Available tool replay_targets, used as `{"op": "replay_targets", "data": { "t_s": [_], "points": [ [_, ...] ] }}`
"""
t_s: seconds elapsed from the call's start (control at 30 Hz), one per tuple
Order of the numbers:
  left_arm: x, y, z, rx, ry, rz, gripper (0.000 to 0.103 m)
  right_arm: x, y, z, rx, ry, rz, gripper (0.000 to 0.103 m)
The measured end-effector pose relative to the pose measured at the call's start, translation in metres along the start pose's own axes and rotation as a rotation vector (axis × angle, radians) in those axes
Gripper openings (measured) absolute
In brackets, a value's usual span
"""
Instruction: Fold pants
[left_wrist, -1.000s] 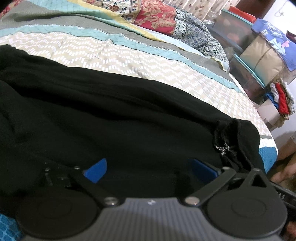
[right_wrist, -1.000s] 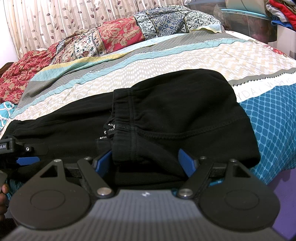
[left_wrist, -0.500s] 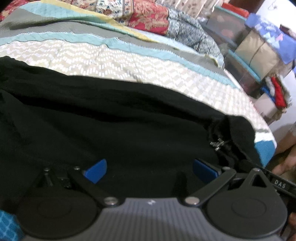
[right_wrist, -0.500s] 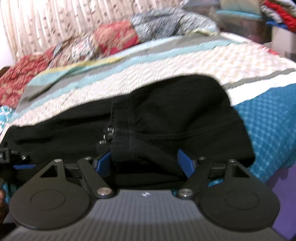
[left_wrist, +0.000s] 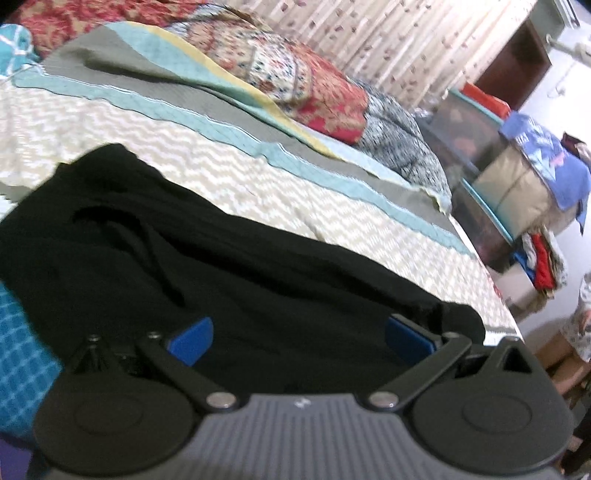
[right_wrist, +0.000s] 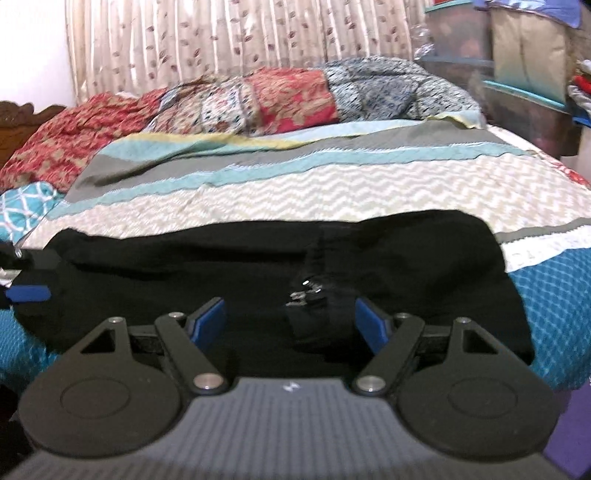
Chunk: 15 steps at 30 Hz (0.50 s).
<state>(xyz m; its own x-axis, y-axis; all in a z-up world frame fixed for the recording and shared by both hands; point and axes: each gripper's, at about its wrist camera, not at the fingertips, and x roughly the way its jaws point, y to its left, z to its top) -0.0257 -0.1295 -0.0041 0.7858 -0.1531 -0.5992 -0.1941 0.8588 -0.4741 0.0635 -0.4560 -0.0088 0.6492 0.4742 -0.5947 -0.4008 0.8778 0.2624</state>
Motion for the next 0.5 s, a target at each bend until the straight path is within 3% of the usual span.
{"op": "replay_targets", "data": {
  "t_s": [0.5],
  "points": [
    [-0.069, 0.047, 0.019, -0.095, -0.183, 0.099, 0.103, 0.006, 0.028, -0.001, -0.037, 0.033, 0.039, 0.078]
  ]
}}
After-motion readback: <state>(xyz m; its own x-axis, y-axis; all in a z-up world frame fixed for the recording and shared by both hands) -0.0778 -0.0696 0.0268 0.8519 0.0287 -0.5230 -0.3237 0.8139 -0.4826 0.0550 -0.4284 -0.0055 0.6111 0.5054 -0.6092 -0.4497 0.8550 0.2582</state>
